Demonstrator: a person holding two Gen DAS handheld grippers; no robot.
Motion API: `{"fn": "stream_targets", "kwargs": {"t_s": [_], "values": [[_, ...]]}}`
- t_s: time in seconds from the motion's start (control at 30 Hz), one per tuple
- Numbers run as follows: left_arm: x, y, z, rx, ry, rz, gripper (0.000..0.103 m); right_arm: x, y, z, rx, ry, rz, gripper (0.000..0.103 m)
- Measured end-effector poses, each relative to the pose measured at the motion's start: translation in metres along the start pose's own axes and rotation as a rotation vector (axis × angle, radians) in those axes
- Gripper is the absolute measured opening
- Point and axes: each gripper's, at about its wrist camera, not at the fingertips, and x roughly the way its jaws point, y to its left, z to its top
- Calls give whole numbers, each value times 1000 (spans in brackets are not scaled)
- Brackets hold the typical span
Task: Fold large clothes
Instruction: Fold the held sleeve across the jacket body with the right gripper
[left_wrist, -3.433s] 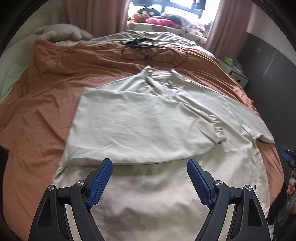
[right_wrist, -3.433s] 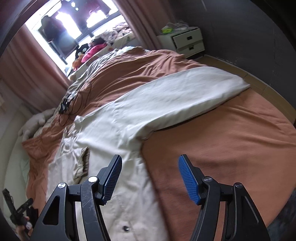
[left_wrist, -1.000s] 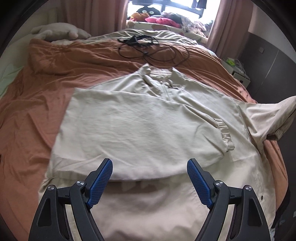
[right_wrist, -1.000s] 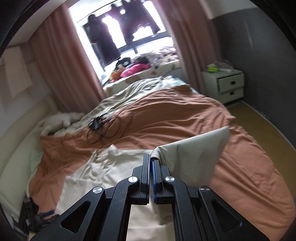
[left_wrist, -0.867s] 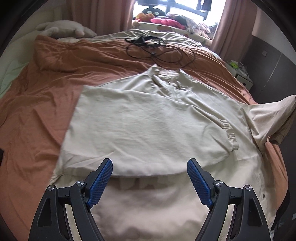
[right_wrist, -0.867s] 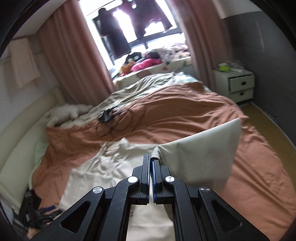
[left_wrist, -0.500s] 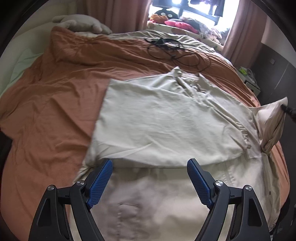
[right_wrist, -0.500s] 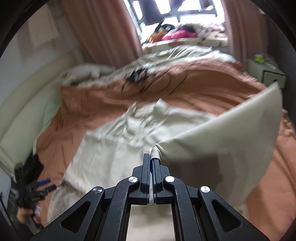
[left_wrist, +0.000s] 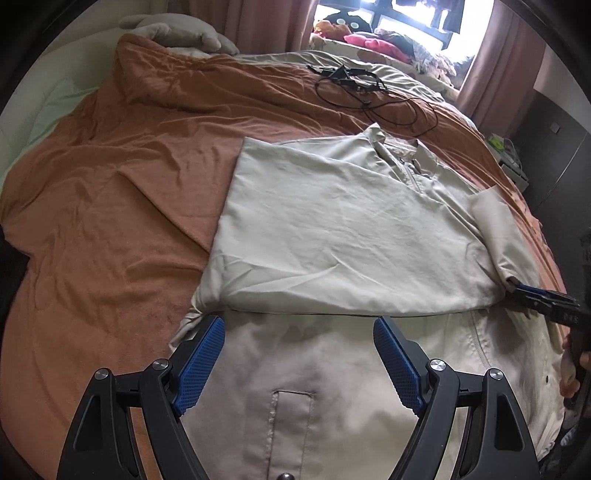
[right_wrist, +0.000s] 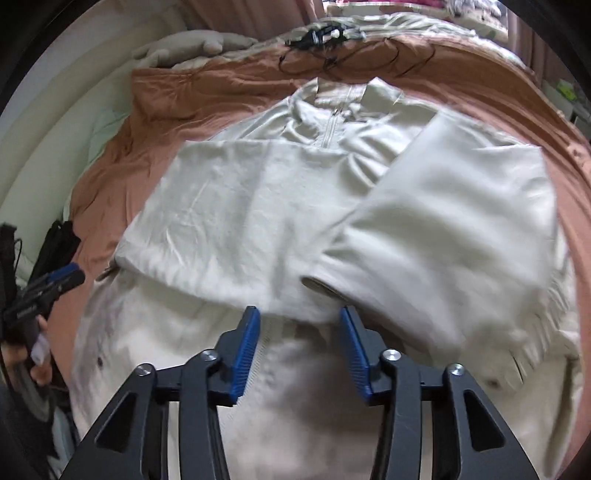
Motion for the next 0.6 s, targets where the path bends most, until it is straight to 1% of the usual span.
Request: {"fn": "stream_targets", "kwargs": {"t_s": [0.1,0.2,0.27,0.3,0.33,0.37,0.5,0.6], "values": [[2,-7,-1,11,-1,-8,84,-24,-22,-6,52,-35,-5,47],[4,-13,-2,18,2,-25,84,-41,-56,-8,132,-65,-67,49],[6,-16,-3,29,3,-30,84,-48,-80,-12,198,-69,-104,56],[7,-18,-4,37,4,-29,84,-50,-95,-14,248,-71,-108,63],[7,-20,-5,45,5,-26,84,-51,-105,-16,285,-72,-104,69],[9,-21,-6,51,7,-21,84,-51,-116,-19,325,-71,-99,71],[16,-18,-9,61,20,-11,84,-40,-138,-30,411,-50,-129,71],[20,-12,-9,53,27,-9,84,-21,-146,-40,492,-14,-127,71]]}}
